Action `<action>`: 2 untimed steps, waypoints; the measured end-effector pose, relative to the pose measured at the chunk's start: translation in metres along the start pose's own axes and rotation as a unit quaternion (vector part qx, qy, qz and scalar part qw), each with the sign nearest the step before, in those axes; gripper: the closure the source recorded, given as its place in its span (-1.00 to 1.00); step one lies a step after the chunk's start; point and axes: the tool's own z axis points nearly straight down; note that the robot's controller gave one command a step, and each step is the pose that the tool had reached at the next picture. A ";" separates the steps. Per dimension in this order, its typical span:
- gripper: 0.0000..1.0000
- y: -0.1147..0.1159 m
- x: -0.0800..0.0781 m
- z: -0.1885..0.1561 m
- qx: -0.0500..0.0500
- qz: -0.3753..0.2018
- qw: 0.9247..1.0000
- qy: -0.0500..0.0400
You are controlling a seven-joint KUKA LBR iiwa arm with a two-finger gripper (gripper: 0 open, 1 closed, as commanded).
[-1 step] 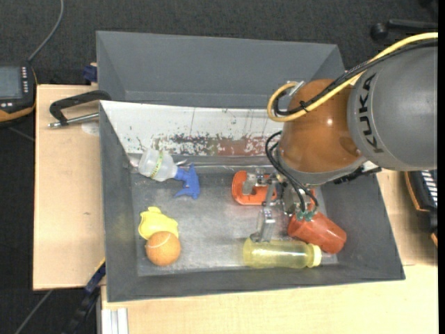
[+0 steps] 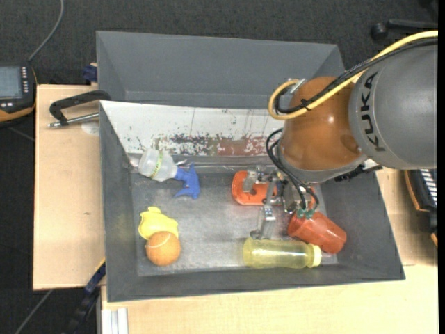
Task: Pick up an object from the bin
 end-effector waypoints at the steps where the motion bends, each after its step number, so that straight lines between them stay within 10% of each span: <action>1: -1.00 -0.013 -0.016 0.019 -0.001 0.023 1.000 -0.003; 2: -1.00 -0.040 -0.032 0.058 0.000 0.019 1.000 0.000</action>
Offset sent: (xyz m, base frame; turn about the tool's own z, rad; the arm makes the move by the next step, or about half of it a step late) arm 0.0429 -0.0586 -0.0758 -0.0705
